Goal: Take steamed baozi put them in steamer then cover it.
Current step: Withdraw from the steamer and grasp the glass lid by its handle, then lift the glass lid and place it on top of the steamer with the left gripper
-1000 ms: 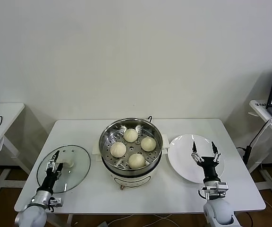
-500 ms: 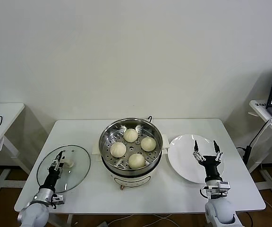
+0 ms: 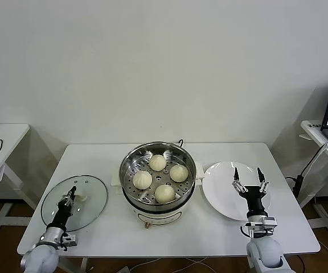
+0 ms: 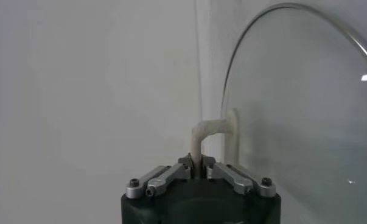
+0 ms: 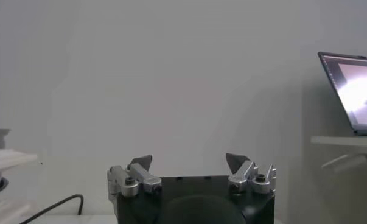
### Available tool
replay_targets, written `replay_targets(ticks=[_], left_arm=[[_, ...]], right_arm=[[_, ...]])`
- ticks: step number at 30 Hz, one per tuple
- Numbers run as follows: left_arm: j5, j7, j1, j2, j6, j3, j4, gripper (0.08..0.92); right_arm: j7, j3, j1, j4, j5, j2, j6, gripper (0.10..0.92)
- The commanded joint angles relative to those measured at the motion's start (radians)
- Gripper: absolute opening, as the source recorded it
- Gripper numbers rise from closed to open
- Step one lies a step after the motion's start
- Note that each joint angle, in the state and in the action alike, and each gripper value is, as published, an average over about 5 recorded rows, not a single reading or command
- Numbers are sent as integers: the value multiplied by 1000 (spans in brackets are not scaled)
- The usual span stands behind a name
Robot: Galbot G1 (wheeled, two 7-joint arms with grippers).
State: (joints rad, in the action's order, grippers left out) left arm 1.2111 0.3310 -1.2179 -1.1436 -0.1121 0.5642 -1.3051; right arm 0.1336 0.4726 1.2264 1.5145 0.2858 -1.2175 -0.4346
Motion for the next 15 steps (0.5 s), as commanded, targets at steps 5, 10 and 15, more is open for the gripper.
replay_targets(ticks=[5,10,15], left_arm=[[-118,-63,-60,57,87,120,-390,189],[-134,-160,-68,68,180,108,-617,189],[-82,-278,-41,52,282,8,-824,189]], right_arm=[[2,-3,-3,1,-8,-8,-1,823],[4,-3,-4,2,-18,-20,-1,823],[5,-2,0,4,-26,-32,-1,823]])
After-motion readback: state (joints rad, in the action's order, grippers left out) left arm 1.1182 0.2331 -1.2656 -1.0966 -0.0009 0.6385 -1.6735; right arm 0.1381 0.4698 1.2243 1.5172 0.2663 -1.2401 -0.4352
